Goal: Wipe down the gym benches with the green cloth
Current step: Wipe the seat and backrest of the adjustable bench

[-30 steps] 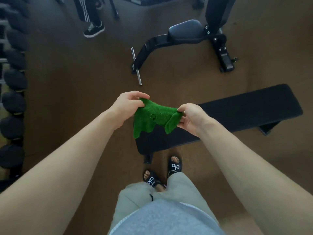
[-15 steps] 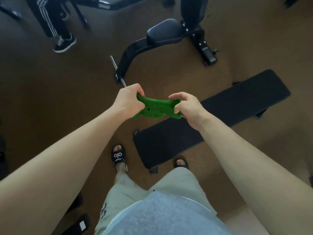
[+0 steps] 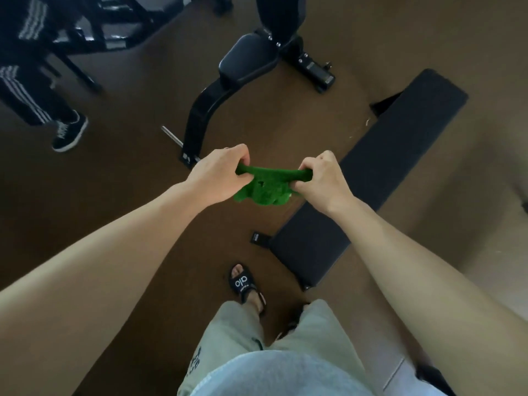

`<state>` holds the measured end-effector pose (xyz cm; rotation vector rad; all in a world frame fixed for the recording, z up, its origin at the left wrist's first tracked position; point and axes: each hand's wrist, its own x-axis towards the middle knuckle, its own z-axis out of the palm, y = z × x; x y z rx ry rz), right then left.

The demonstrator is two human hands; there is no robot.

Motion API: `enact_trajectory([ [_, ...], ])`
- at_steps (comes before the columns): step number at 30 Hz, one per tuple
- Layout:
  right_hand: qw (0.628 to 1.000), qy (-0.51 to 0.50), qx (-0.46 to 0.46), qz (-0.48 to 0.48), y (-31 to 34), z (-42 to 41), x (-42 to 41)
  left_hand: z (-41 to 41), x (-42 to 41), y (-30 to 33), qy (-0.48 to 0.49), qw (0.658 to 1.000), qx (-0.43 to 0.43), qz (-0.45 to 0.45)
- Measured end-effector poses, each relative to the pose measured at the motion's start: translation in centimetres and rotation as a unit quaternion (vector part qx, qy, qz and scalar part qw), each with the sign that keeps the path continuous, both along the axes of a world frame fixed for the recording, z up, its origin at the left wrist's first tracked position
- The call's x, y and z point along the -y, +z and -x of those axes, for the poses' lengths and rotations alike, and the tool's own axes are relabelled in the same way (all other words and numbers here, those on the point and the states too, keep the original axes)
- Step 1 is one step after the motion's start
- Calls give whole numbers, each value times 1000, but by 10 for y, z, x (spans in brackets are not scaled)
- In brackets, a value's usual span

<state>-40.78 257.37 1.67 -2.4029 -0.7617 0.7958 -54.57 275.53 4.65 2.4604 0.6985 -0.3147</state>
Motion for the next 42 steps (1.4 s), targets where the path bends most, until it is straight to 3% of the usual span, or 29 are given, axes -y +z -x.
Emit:
enact_trajectory([
  [7,972,-43,-222,-62,35,-12,7,-2,-25,33,-24,998,16,47],
  [16,973,-73,-186,-113,28,-22,-21,-20,-50,31,-36,996,49,63],
  [20,964,-36,-255,-65,25,-44,-74,-43,-115,19,-49,994,27,96],
  [30,900,-199,-355,-155,20,-102,-254,-127,-304,10,-55,985,15,161],
  [36,923,-168,-326,-111,27,-145,-322,-170,-375,4,-114,984,-46,126],
  [42,924,-162,-329,-110,10,-198,-358,-228,-419,-6,-123,986,-35,106],
])
